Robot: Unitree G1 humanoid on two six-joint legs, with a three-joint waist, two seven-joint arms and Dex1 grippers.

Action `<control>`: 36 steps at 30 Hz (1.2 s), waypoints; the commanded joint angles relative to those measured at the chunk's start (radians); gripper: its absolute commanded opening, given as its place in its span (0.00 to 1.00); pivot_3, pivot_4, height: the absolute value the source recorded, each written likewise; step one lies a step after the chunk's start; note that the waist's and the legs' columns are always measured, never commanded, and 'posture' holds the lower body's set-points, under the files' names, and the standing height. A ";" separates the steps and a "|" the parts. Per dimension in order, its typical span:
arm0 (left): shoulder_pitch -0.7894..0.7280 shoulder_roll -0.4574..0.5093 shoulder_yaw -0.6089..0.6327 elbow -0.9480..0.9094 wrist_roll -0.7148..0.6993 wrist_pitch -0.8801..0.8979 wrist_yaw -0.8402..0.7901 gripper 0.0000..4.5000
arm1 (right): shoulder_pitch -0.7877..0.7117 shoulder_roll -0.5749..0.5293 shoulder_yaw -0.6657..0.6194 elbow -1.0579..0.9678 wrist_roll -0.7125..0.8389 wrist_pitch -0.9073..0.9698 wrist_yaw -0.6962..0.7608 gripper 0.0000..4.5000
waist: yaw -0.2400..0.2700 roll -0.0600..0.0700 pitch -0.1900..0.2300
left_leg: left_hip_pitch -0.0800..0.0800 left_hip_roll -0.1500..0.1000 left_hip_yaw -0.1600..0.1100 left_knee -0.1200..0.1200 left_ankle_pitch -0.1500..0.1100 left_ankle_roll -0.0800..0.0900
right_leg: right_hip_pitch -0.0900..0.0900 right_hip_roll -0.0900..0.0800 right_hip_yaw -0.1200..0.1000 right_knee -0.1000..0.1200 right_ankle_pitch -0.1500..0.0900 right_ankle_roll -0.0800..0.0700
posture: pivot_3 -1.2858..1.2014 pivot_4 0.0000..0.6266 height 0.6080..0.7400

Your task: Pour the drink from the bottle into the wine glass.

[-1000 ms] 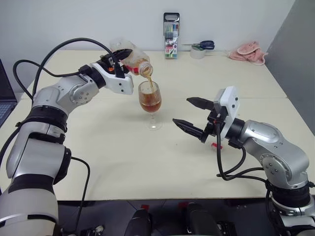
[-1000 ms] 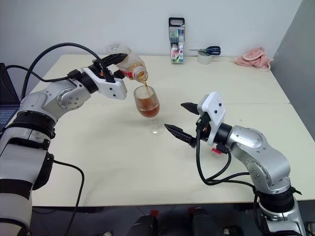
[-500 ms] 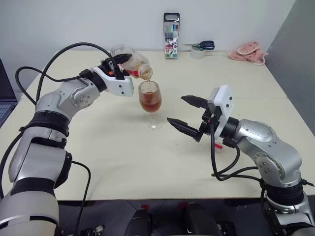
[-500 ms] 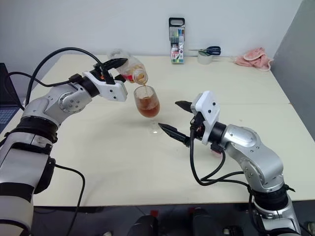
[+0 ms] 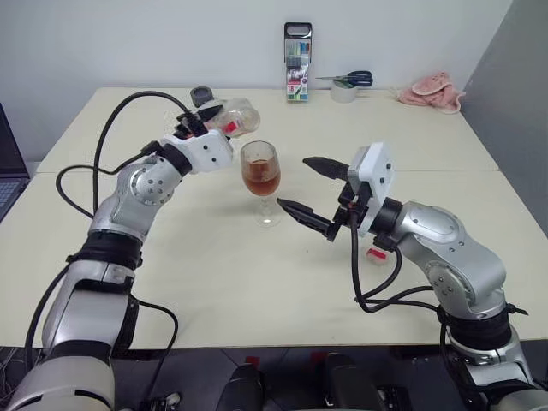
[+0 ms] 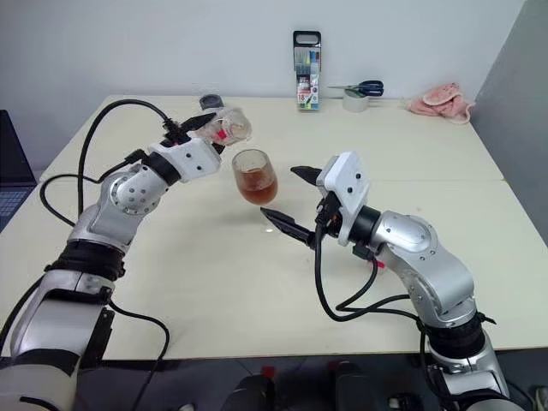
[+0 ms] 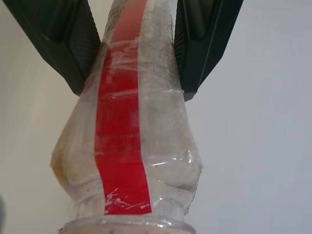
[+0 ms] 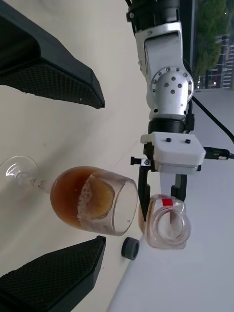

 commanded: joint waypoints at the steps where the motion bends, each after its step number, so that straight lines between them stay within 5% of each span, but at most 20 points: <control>1: 0.055 -0.019 0.120 -0.141 -0.147 0.201 -0.042 0.37 | -0.020 -0.031 0.033 -0.057 -0.018 -0.031 0.047 1.00 | -0.001 0.000 0.000 | 0.000 0.000 0.000 0.000 0.000 0.000 | 0.000 0.000 0.000 0.000 0.000 0.000 | 0.52 0.24 1.00; 6: 0.190 -0.068 0.256 -0.298 -0.351 0.509 -0.094 0.37 | -0.054 -0.085 0.056 -0.062 0.050 0.108 0.098 1.00 | -0.006 0.000 0.000 | 0.001 0.000 0.000 0.000 0.000 0.001 | 0.000 0.000 0.000 0.000 0.000 0.000 | 0.52 0.24 1.00; 13: 0.241 -0.089 0.372 -0.379 -0.532 0.706 -0.146 0.37 | -0.099 -0.093 0.080 -0.030 0.047 0.158 0.115 1.00 | 0.003 0.000 0.000 | -0.002 0.000 -0.002 0.007 -0.001 0.001 | 0.001 0.000 -0.002 0.000 0.000 0.000 | 0.52 0.24 1.00; 36: 0.410 -0.082 0.430 -0.401 -0.578 0.761 -0.174 0.37 | -0.149 0.005 0.093 0.039 -0.019 0.180 0.025 1.00 | 0.004 0.000 0.000 | -0.002 0.000 -0.002 0.008 -0.002 0.002 | 0.001 0.000 -0.001 0.000 0.000 0.000 | 0.52 0.24 1.00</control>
